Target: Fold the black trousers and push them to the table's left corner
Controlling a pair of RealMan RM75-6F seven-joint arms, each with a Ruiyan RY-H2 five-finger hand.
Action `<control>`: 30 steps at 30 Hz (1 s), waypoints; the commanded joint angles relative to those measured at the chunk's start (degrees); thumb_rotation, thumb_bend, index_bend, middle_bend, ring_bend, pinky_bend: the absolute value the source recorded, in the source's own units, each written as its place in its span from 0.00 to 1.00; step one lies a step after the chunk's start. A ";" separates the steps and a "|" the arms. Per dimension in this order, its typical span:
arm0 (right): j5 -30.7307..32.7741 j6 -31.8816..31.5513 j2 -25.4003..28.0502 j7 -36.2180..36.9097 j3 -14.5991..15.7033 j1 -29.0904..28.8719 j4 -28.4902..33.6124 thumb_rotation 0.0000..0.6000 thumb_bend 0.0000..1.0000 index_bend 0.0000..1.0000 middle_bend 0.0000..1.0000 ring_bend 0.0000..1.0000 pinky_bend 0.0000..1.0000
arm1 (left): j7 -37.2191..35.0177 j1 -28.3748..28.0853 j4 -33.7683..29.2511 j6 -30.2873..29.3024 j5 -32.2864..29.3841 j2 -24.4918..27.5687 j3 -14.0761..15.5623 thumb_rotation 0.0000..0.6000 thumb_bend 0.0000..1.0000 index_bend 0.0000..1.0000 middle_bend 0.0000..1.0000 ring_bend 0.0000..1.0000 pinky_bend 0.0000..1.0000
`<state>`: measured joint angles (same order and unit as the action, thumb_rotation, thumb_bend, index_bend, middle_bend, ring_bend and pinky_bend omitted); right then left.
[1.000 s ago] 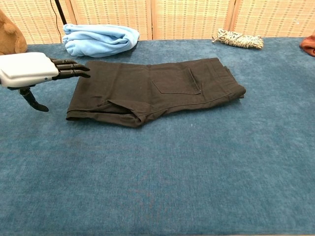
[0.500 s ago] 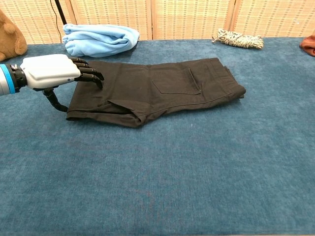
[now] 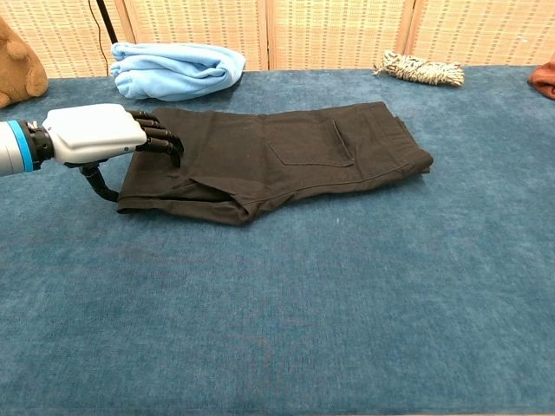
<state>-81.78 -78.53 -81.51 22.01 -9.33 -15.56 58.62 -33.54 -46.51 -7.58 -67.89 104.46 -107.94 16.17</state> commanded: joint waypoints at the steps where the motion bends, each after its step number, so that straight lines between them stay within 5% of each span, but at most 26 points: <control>1: -0.03 -0.11 0.04 -0.06 -0.01 0.04 0.12 1.00 0.00 0.01 0.00 0.00 0.15 | 0.20 -0.11 0.07 0.08 -0.26 -0.16 -0.28 1.00 0.06 0.28 0.20 0.18 0.14; 5: 0.05 -0.18 0.13 -0.12 -0.08 0.10 0.27 1.00 0.00 0.01 0.00 0.00 0.15 | 0.48 -0.22 0.13 -0.01 -0.79 -0.43 -0.84 1.00 0.09 0.28 0.21 0.19 0.14; 13: 0.04 -0.05 0.14 -0.17 -0.08 0.03 0.31 1.00 0.00 0.01 0.00 0.00 0.15 | 1.57 -0.18 0.39 0.31 -0.59 -0.55 -0.63 1.00 0.34 0.29 0.21 0.19 0.14; 23: 0.06 -0.46 0.34 -0.25 -0.22 0.19 0.71 1.00 0.00 0.01 0.00 0.00 0.15 | 3.06 -0.16 0.66 0.38 -0.83 -1.13 -0.90 1.00 0.37 0.30 0.22 0.19 0.14; 30: -0.05 -0.50 0.39 -0.06 -0.17 0.21 0.83 1.00 0.00 0.01 0.00 0.00 0.15 | 4.50 0.11 1.15 -0.08 -1.22 -1.58 -1.31 1.00 0.38 0.50 0.40 0.41 0.31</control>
<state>-81.83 -79.03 -81.11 21.95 -9.50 -15.35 59.45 -29.12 -46.42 -6.49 -67.91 103.31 -109.46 14.92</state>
